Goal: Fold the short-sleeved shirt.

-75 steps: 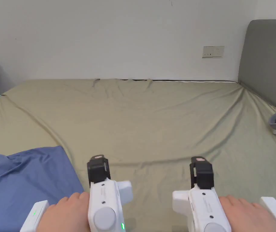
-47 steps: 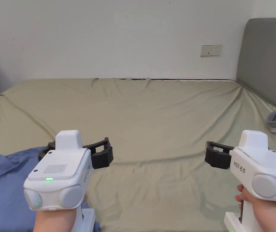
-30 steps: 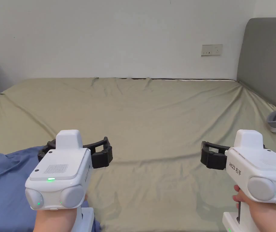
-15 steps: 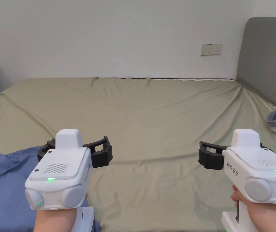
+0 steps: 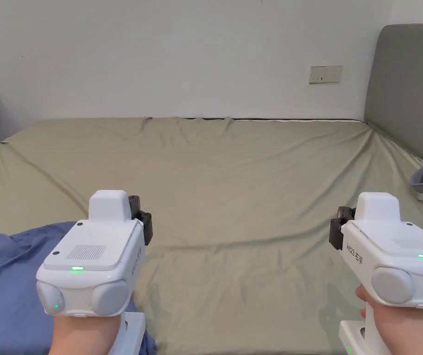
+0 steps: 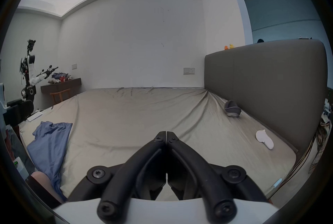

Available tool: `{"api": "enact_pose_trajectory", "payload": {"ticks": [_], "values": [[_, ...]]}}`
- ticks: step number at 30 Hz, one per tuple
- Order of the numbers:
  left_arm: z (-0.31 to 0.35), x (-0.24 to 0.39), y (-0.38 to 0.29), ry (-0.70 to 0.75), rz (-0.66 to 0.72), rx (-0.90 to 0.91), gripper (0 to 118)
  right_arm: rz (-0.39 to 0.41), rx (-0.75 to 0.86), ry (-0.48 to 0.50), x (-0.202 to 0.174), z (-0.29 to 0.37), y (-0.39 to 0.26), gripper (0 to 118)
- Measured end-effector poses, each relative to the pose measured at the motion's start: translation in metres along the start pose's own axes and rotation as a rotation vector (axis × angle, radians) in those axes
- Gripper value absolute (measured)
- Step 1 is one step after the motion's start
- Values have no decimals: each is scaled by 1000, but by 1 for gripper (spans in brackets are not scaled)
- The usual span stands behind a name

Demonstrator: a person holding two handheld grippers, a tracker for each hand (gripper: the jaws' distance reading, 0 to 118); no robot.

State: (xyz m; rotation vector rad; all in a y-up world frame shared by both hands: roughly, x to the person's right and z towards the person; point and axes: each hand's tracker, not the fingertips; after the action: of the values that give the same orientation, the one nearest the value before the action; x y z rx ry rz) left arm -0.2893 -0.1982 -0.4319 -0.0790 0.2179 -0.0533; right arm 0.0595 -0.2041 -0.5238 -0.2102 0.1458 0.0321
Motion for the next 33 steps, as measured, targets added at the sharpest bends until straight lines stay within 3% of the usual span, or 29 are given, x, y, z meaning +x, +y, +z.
{"api": "enact_pose_trajectory", "payload": {"ticks": [8, 15, 19, 25, 33], "values": [[14, -17, 5, 48, 21, -5, 0, 5, -1, 81, -26, -11, 2, 0], [36, -86, -1, 258, 82, -20, 0, 64, 88, 306, -105, -19, 19, 0], [45, -115, -3, 344, 114, -14, 0, 149, 166, 408, -141, -16, 25, 0], [42, -134, -16, 387, 79, -67, 0, 92, 85, 498, -165, -24, 24, 0], [4, -136, -6, 334, 112, -219, 0, 46, 20, 526, -153, -36, 24, 0]]}}
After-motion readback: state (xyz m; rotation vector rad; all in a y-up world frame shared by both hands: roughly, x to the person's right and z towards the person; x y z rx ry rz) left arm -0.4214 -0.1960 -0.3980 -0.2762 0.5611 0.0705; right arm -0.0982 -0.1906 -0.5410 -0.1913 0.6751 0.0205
